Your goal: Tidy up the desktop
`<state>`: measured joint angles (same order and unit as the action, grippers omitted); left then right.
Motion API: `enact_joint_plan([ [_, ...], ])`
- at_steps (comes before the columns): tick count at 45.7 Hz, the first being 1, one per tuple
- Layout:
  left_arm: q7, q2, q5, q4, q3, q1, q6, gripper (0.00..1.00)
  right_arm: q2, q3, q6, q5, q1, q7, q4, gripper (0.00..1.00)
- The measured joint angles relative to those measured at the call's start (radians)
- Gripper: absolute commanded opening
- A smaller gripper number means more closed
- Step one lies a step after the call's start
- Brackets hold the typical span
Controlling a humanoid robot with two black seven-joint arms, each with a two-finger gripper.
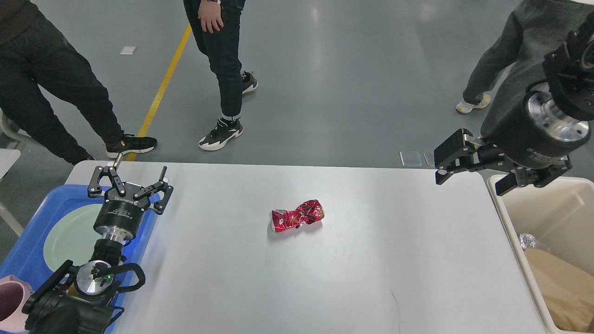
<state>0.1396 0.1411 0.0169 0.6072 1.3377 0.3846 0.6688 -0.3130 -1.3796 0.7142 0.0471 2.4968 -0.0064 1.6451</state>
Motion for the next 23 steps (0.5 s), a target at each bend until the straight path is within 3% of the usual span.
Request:
enact_joint_plan([
  [23, 0.003, 0.0, 0.0, -0.001, 0.0, -0.001, 0.0, 0.96, 0.069, 0.038, 0.001, 0.001, 0.0, 0.001, 0.004, 1.0],
])
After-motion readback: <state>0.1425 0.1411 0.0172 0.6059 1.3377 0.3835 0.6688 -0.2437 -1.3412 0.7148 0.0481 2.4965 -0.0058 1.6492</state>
